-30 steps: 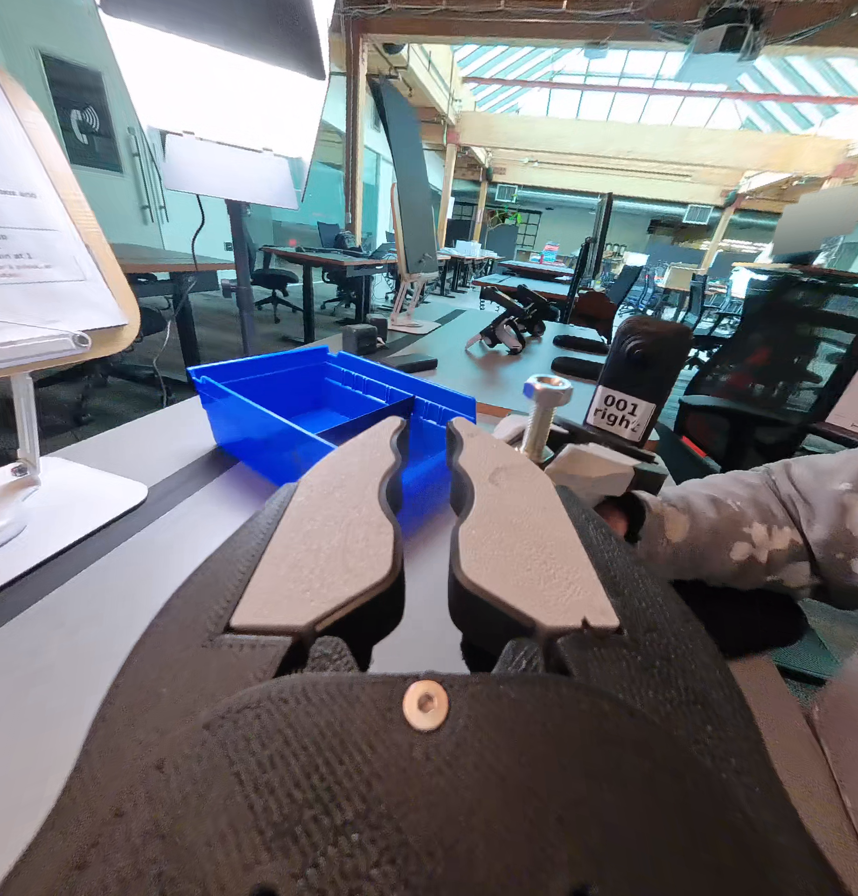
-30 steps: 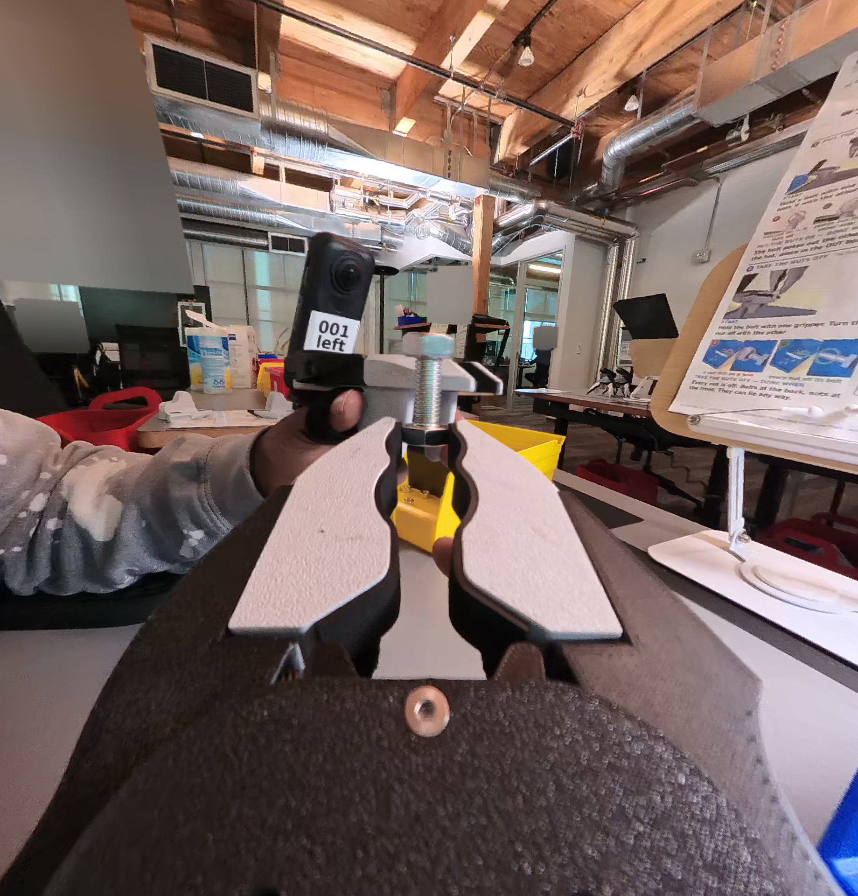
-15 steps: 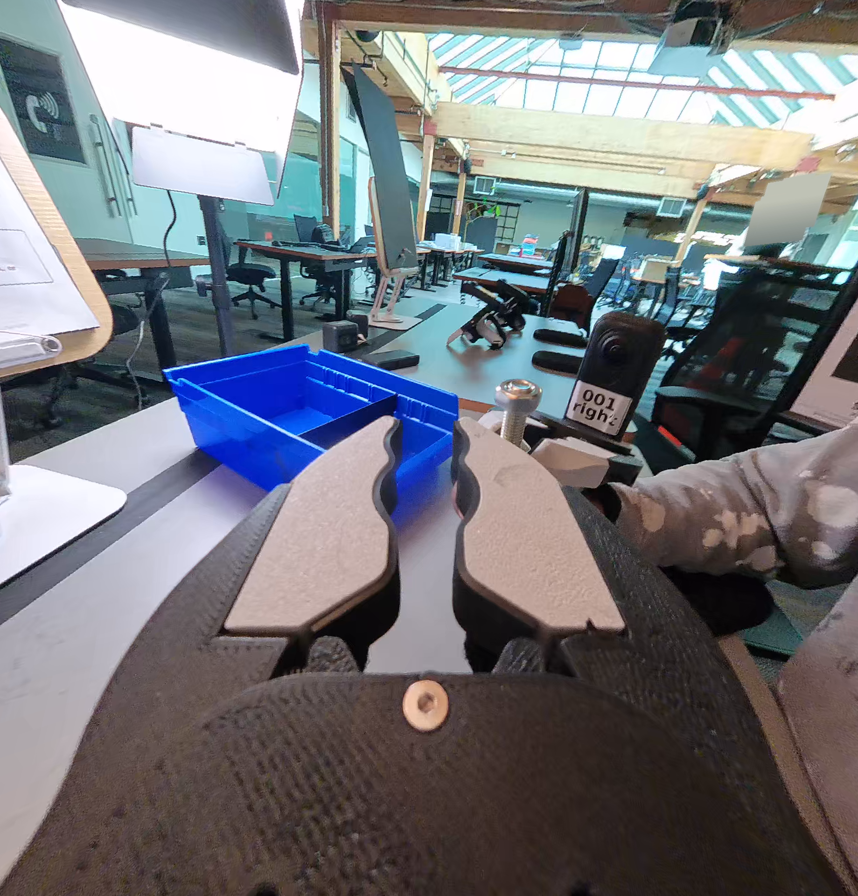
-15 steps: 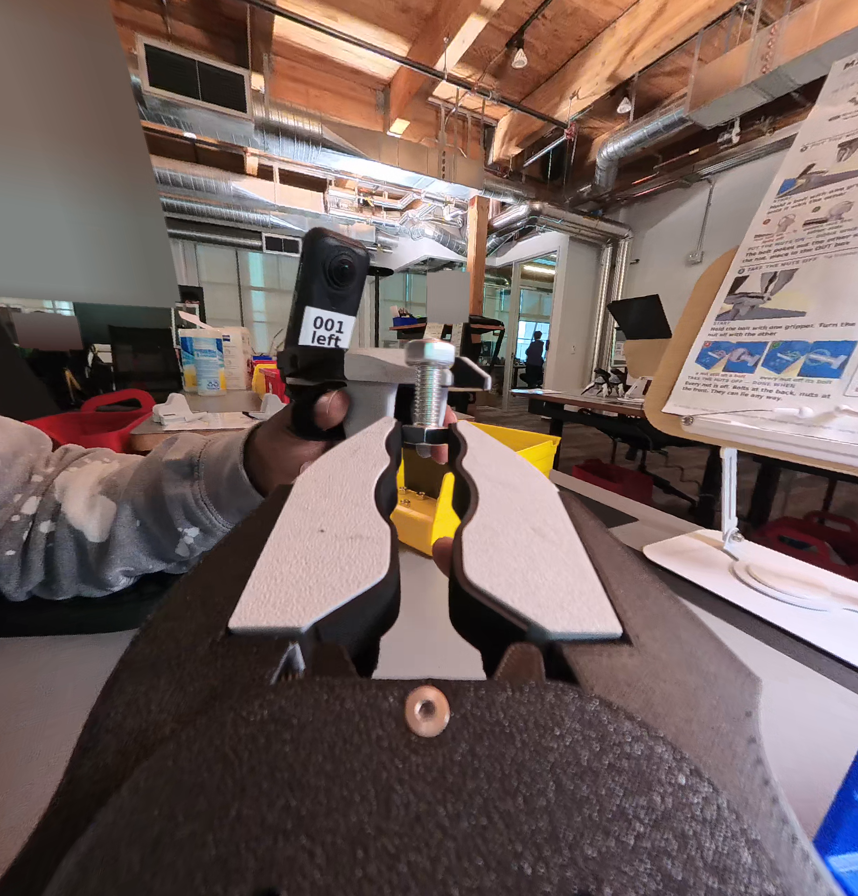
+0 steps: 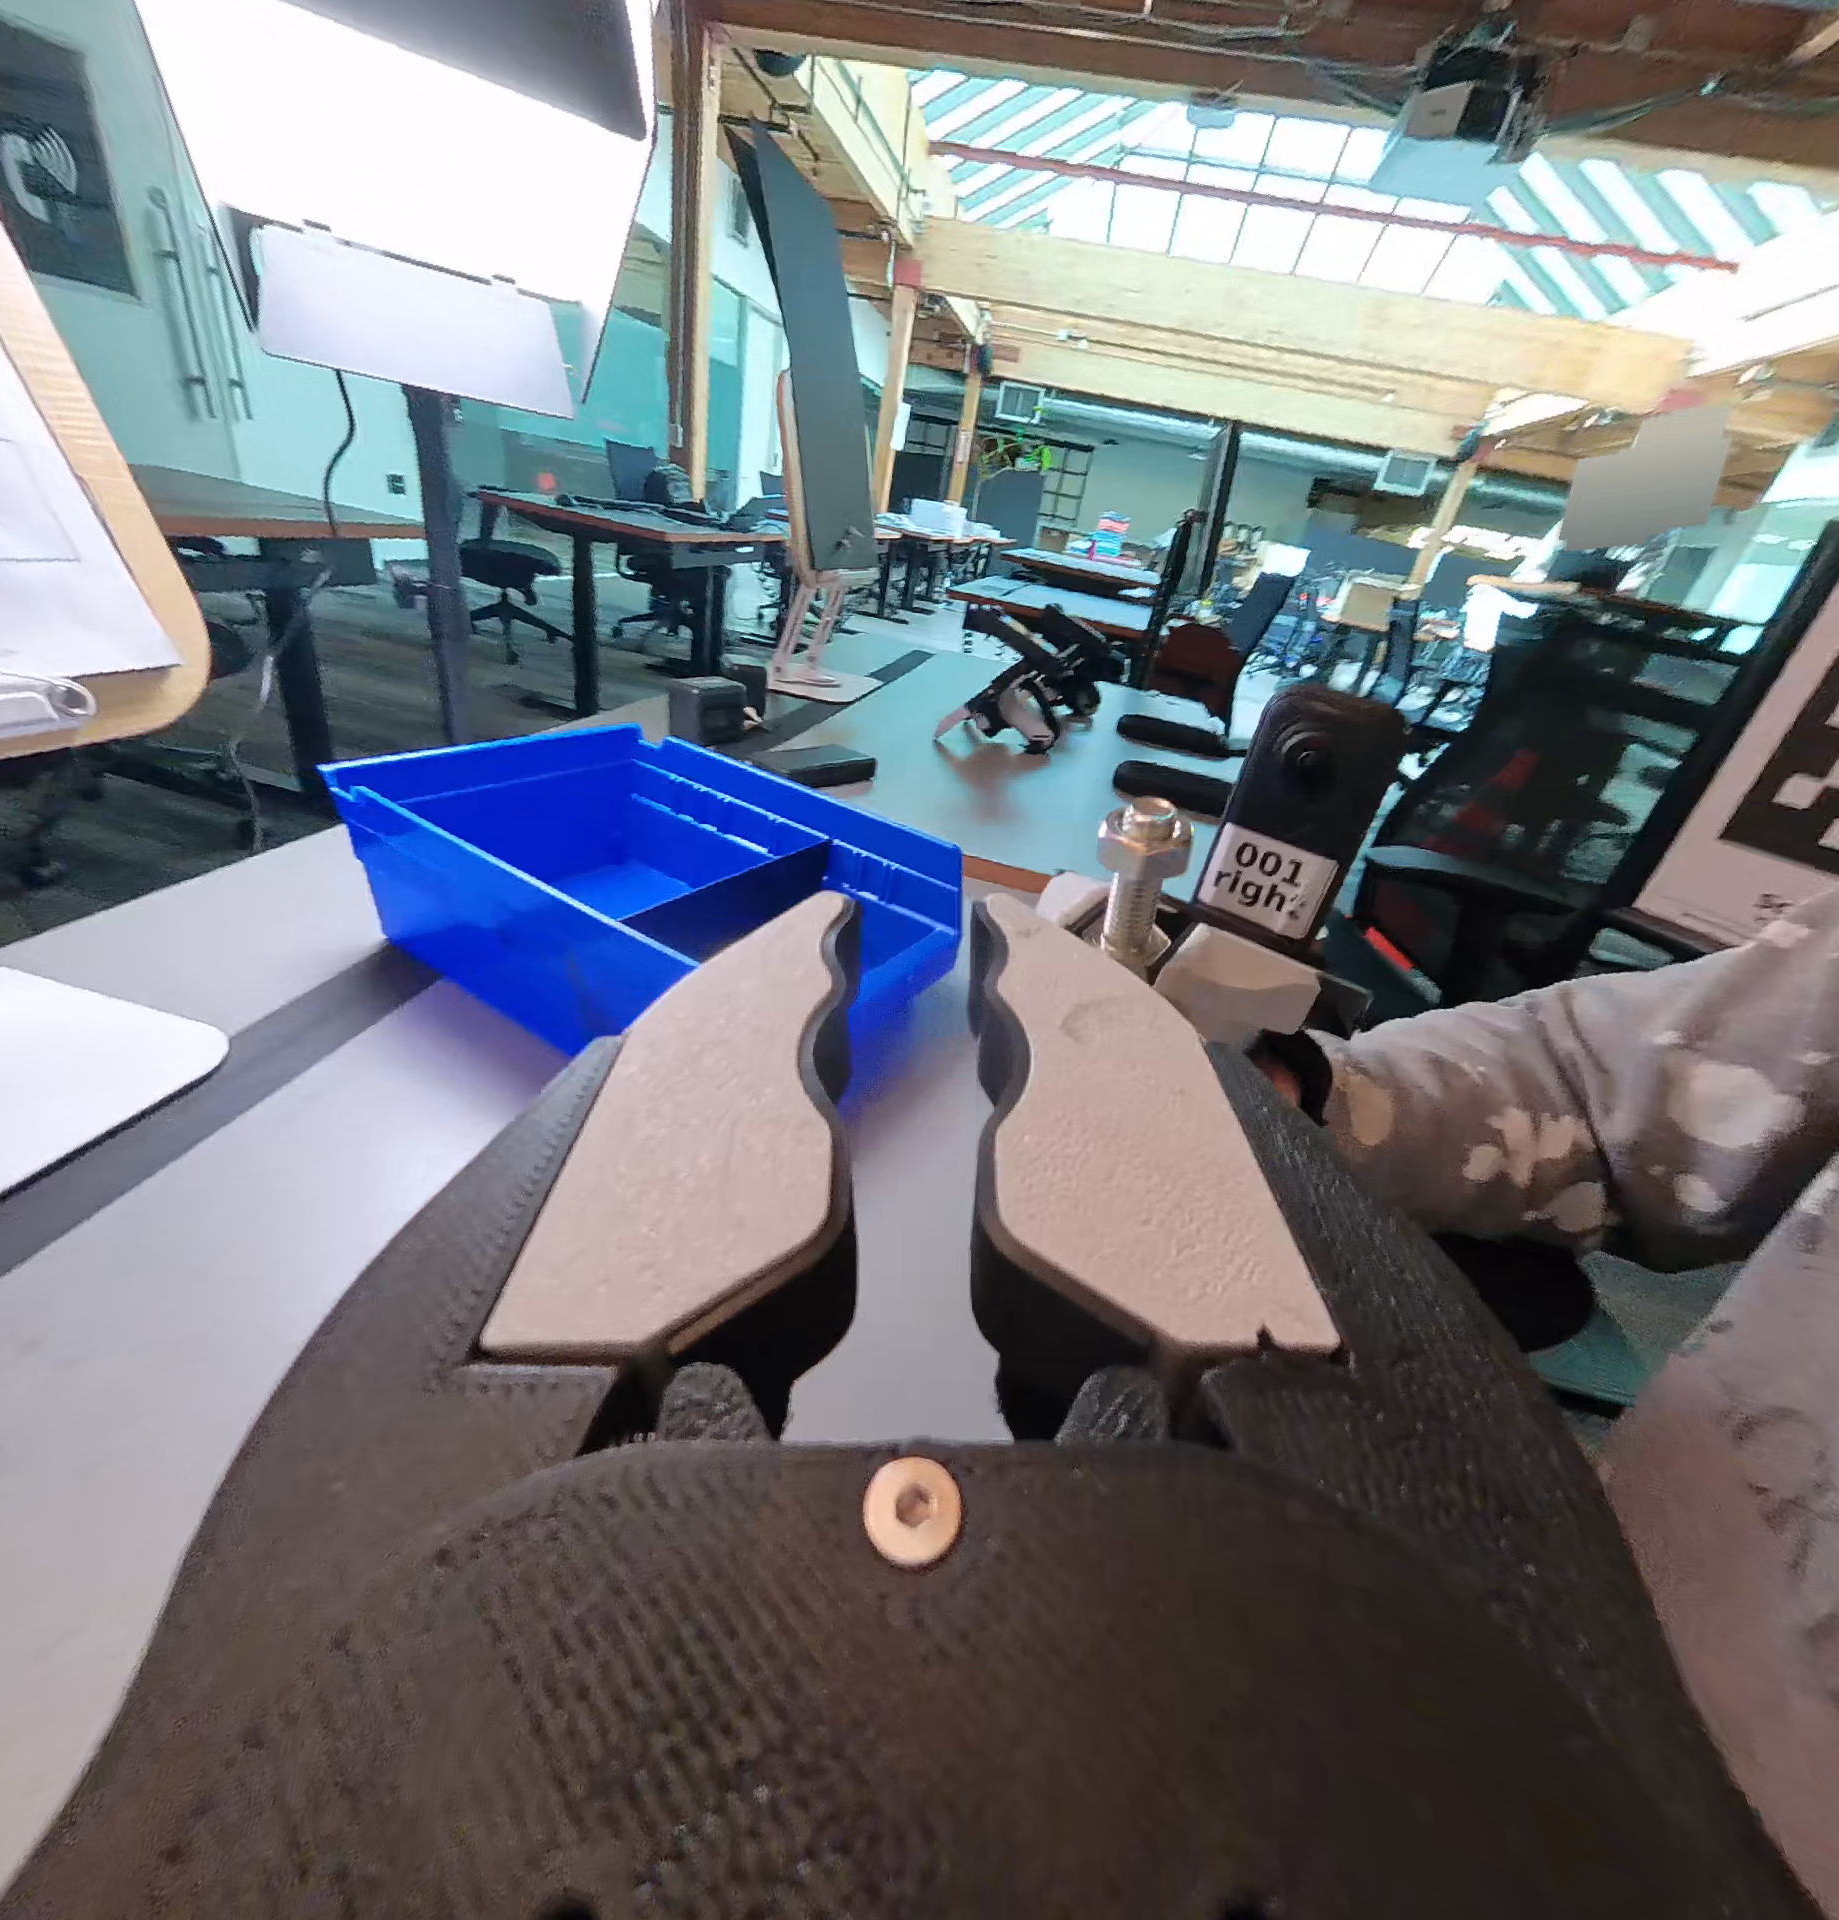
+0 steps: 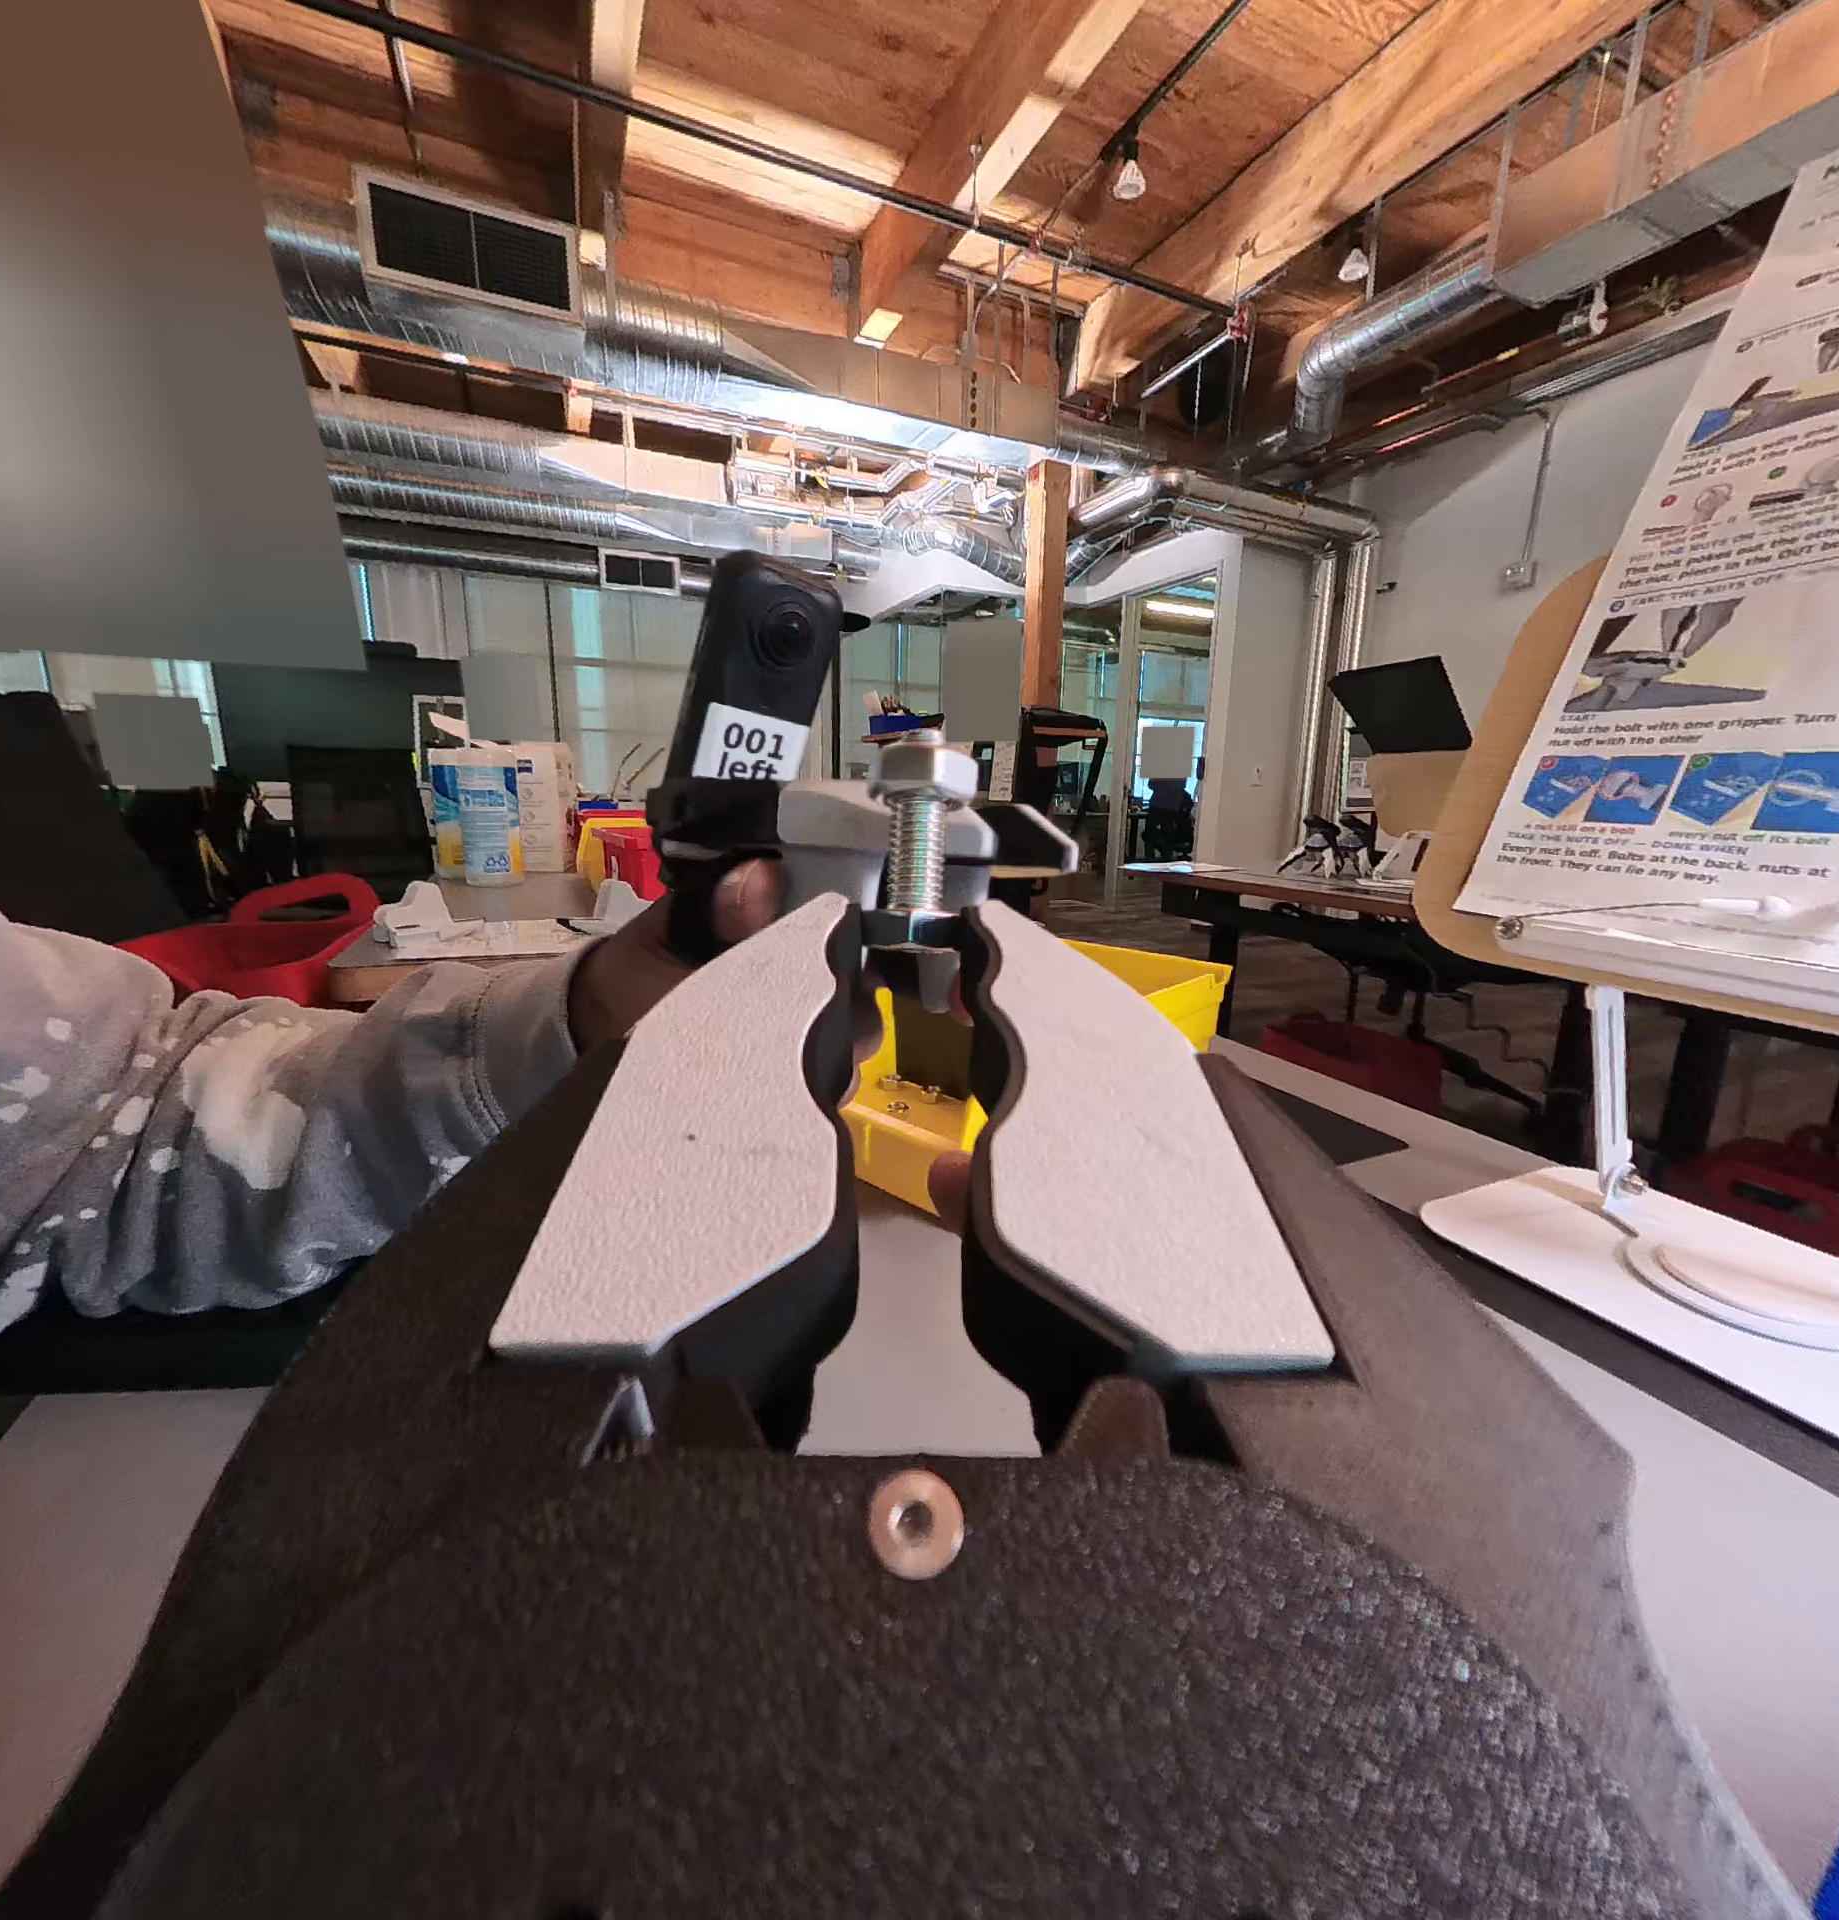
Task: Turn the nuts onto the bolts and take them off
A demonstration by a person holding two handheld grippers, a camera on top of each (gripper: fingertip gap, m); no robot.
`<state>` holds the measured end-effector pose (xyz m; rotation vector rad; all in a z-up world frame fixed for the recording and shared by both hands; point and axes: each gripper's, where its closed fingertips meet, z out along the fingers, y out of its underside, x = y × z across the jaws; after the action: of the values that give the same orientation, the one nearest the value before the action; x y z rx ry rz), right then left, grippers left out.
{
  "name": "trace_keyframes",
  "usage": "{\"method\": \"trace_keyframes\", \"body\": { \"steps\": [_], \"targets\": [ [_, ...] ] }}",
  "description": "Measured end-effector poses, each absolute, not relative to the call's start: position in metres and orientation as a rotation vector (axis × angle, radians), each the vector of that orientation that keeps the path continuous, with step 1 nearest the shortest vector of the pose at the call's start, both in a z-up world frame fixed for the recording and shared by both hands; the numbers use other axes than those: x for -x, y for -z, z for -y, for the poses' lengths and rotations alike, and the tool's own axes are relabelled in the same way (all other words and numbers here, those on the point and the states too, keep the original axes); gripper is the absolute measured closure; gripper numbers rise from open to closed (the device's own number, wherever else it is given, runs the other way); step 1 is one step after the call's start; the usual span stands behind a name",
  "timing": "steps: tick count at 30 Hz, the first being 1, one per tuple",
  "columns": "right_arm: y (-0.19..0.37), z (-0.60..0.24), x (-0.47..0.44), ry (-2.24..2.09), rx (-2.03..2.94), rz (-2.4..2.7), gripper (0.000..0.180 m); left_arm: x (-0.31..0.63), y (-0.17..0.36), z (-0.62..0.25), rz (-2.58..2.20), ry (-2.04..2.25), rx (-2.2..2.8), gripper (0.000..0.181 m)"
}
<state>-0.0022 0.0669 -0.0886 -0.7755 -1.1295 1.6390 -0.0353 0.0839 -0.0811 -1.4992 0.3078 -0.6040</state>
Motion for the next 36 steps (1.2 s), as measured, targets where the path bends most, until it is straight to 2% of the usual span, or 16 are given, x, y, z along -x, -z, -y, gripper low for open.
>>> {"method": "trace_keyframes", "body": {
  "steps": [4,14,26,27,28,30,36],
  "targets": [
    [0.096,-0.070,0.007,-1.622,0.819,1.140,0.162,0.021,0.075,-0.076,-0.362,0.693,1.458,0.153],
    [0.110,-0.062,0.014,-1.620,0.858,1.217,0.162,-0.004,0.084,-0.073,-0.466,0.707,1.489,0.161],
    [0.108,-0.060,0.010,-1.676,0.836,1.220,0.162,0.001,0.083,-0.070,-0.486,0.726,1.464,0.155],
    [0.104,-0.060,0.007,-1.712,0.821,1.206,0.162,0.004,0.082,-0.071,-0.466,0.716,1.463,0.156],
    [0.100,-0.059,0.003,-1.751,0.793,1.197,0.162,0.013,0.084,-0.077,-0.422,0.653,1.491,0.167],
    [0.094,-0.057,-0.001,-1.774,0.769,1.190,0.162,0.021,0.089,-0.081,-0.410,0.581,1.515,0.164],
    [0.106,-0.065,0.009,-1.708,0.850,1.202,0.162,0.000,0.078,-0.069,-0.468,0.719,1.442,0.149]
  ]
}}
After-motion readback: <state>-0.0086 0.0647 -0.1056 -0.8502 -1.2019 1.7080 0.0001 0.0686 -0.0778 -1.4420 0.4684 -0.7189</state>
